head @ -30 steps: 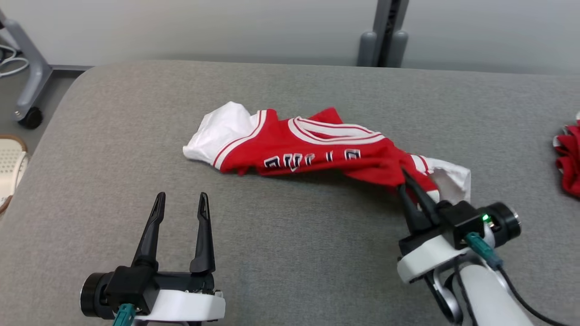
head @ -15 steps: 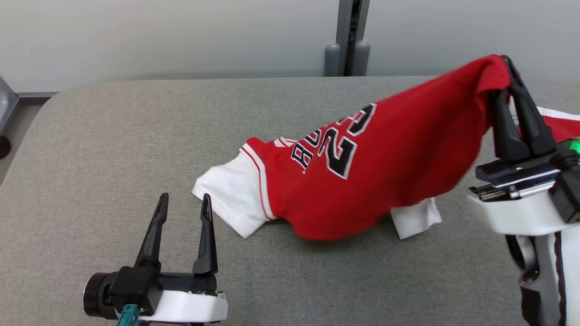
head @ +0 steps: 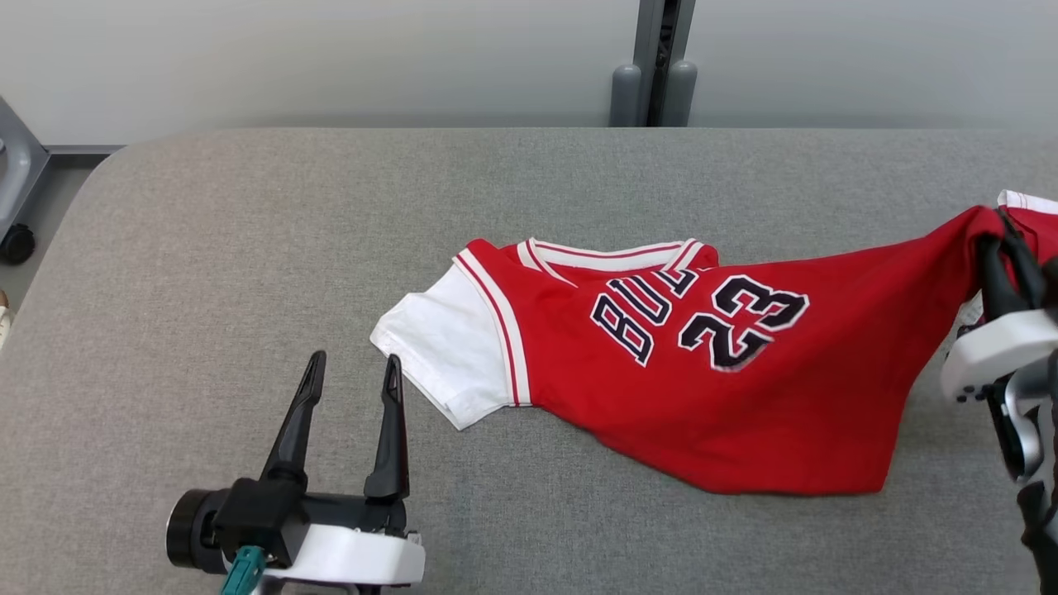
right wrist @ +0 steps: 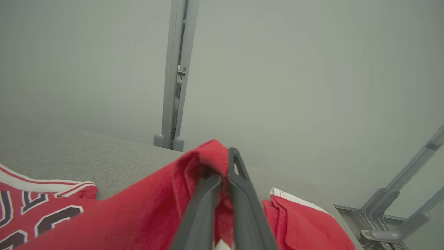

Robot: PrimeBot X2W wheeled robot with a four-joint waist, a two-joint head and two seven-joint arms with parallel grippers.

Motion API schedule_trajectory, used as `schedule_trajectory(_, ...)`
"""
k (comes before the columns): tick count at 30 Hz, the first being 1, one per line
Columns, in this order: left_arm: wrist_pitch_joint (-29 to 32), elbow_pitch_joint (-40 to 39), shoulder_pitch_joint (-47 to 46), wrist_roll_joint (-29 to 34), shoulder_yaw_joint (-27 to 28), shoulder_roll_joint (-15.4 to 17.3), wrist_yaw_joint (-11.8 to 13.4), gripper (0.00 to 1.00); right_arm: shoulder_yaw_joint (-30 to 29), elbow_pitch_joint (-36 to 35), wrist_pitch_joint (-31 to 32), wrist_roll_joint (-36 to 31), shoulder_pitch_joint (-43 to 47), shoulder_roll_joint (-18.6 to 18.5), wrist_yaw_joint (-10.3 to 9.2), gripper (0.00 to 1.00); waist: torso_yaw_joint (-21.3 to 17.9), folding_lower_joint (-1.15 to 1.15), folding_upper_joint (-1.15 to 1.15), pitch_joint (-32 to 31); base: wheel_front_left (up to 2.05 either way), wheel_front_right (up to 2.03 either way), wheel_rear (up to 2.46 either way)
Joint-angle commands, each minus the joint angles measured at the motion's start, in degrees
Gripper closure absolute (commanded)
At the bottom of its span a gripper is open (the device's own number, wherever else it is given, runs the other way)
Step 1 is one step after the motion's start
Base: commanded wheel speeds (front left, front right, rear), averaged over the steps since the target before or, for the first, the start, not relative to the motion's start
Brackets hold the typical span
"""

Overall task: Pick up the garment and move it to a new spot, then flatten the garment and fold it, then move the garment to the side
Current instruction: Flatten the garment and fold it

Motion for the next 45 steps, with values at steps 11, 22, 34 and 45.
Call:
schedule_trajectory(11, -0.2, 0.2, -3.0, 1.3, -0.1, 0.2, -1.4, 0.0, -3.9, 4.9, -0.9, -4.9, -9.3, 1.0, 0.0, 0.88, -0.7, 0.0, 0.0, 2.4, 0.0, 0.0, 0.0)
schedule_trajectory(22, -0.2, 0.8, -3.2, 1.7, 0.0, 0.2, -1.4, 0.0, -6.8, 7.5, -0.9, -8.4, -9.4, 3.8, 0.0, 0.0, -2.0, 0.0, 0.0, 3.2, 0.0, 0.0, 0.0)
schedule_trajectory(34, -0.2, 2.0, -1.2, 1.2, 1.1, 0.2, -0.9, 0.0, -1.2, -1.9, -1.0, -3.9, 2.1, 10.4, 0.0, 0.0, -5.8, 0.0, 0.0, 0.6, 0.0, 0.0, 0.0)
schedule_trajectory(45, -0.2, 3.2, 0.7, -1.2, 2.3, 0.2, -0.6, 0.0, 12.0, -15.7, -1.0, 8.8, 19.4, 11.3, 0.0, 0.0, -7.8, 0.0, 0.0, -2.6, 0.0, 0.0, 0.0)
